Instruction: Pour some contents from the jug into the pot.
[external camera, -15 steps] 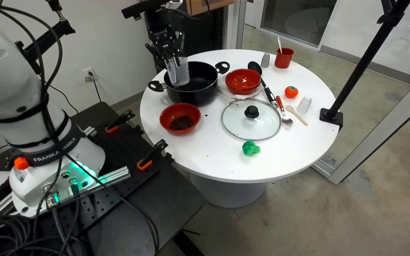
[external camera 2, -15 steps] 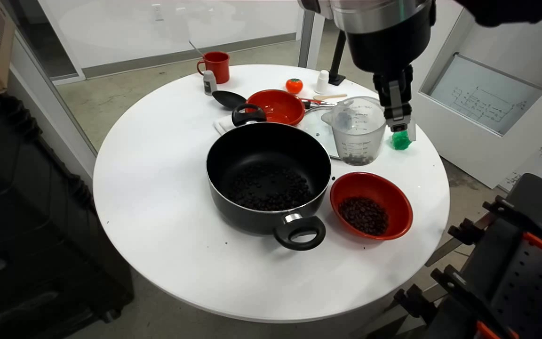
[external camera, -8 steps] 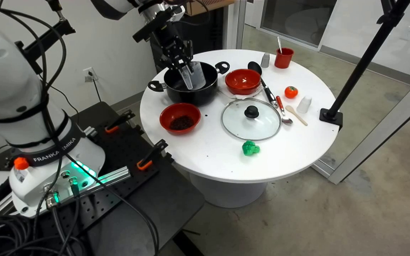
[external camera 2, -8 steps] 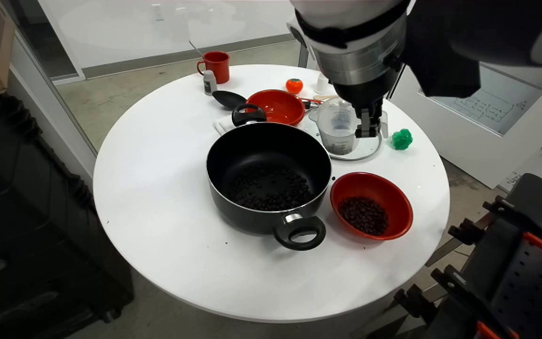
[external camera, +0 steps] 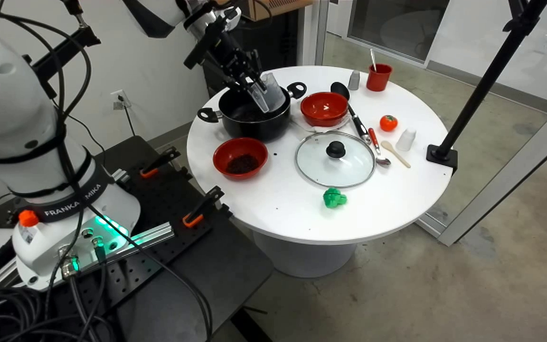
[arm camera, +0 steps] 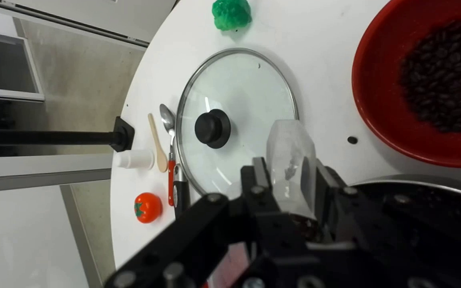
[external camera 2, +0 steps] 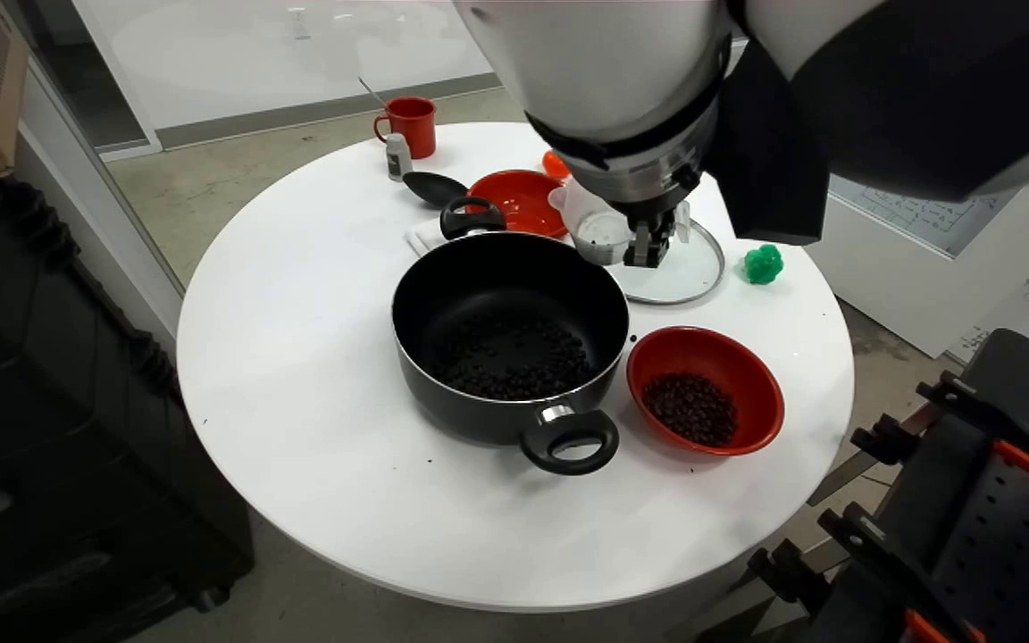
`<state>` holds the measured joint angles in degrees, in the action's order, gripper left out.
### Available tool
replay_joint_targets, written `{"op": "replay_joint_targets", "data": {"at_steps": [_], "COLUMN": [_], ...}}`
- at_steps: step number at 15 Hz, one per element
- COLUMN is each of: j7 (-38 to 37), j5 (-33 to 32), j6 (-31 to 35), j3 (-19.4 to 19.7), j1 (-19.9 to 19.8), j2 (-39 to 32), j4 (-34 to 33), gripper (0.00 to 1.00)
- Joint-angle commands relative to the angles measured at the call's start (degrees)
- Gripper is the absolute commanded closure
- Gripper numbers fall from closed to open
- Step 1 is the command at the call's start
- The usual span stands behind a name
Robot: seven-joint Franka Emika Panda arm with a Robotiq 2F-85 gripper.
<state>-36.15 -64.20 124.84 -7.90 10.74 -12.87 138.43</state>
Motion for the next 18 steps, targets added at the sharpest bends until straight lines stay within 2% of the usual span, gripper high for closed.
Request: {"op": "replay_joint_targets", "data": {"at_steps": [1, 7, 12, 18], "j7": [-7.1, -15.7, -20.4, -24.6], "j5": [-5.2, -16.1, -21.6, -28.2], "j6": [-4.6, -11.9, -17.1, -27.7], "j3": [-0.1, -1.9, -4.4, -5.4], "j1": [2.1, 4.6, 6.5, 8.3], "j2": [-3.0, -7.0, -10.2, -14.0], "j4": [-2.3, -3.1, -3.3, -4.3], "gripper": [0.93, 0.93, 0.93, 0.93]}}
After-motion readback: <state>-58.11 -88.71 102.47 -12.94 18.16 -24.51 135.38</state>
